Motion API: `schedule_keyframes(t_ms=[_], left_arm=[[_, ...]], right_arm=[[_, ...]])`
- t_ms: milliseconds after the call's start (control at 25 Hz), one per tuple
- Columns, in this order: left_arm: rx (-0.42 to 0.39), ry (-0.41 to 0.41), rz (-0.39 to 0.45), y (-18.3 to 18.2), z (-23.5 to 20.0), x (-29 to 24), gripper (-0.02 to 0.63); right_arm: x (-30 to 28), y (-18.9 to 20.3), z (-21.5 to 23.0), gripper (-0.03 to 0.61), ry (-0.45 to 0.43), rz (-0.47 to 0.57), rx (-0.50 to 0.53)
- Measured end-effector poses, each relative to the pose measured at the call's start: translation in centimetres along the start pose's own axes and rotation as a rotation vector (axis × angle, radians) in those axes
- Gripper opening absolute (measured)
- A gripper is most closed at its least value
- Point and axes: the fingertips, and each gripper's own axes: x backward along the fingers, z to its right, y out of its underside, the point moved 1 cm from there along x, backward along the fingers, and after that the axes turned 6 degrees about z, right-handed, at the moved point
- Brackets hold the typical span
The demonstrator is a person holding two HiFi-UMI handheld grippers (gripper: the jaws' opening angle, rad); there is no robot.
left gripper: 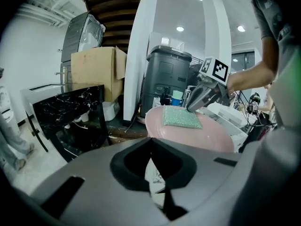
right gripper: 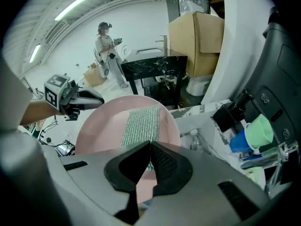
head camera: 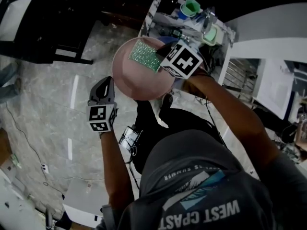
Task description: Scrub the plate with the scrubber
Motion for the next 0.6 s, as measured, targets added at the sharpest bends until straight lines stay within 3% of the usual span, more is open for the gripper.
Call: schedule_keyframes(t_ms=[280,600], left_arm=[[-0.028,0.002,-0.013,-0.6,-0.3,-0.4,0.003],[-0.035,-0.003,-0.024,-0.5,-0.3,-0.4,0.003]], right_arm=[[2.2,2.7,-0.5,0.034,-0.004,-0.053,0.029],[2.8,5.1,-4.6,0.034,-0.068,-0.096,0.064]])
